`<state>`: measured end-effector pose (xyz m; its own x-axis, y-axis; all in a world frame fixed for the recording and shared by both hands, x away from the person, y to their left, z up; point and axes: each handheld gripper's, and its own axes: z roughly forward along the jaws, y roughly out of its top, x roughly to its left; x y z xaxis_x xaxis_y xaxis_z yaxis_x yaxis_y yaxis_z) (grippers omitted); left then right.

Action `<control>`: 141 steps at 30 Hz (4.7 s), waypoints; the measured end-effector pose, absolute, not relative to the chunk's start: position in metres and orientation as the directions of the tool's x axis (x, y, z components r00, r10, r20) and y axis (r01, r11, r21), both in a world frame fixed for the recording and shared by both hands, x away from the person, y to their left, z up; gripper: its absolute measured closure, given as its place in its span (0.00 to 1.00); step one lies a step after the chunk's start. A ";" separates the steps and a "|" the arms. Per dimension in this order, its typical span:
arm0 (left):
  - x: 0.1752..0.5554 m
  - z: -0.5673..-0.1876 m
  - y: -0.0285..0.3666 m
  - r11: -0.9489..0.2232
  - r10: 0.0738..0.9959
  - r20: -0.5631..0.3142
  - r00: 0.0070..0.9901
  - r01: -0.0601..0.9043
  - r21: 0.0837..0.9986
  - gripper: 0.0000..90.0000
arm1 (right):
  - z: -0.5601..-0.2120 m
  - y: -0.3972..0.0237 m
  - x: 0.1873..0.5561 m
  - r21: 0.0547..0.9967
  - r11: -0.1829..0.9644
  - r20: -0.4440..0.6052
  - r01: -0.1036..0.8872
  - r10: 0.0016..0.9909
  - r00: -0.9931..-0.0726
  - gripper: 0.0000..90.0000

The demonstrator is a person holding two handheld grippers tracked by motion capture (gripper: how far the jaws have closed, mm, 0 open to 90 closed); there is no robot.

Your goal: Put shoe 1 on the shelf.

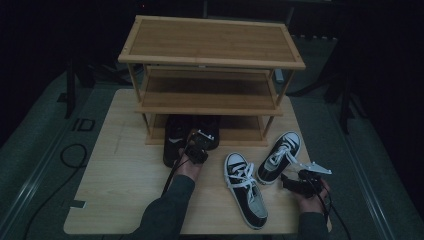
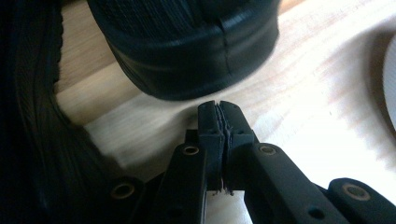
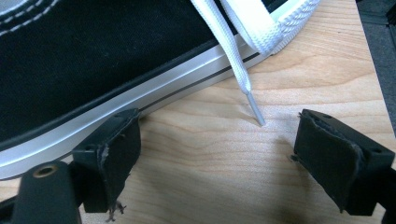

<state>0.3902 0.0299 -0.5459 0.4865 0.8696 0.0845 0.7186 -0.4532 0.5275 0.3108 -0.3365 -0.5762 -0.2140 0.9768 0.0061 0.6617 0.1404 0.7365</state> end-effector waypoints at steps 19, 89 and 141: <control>0.338 -0.546 0.063 -0.485 0.834 0.058 0.549 0.678 0.552 0.99 | -0.576 -0.337 0.311 0.736 0.140 0.006 0.662 0.977 -0.214 0.16; 0.396 -0.542 0.099 -0.407 0.887 -0.001 0.462 0.783 0.470 0.98 | -0.576 -0.337 0.311 0.736 0.141 0.006 0.662 0.977 -0.214 0.16; 0.383 -0.542 0.121 -0.402 0.879 0.007 0.477 0.732 0.550 0.75 | -0.576 -0.337 0.311 0.736 0.141 0.006 0.662 0.977 -0.214 0.16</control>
<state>0.3832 0.1215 -0.5416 0.4769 0.8790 0.0071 0.7325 -0.4019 0.5495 0.3108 -0.3365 -0.5762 -0.2142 0.9768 0.0058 0.6617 0.1407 0.7365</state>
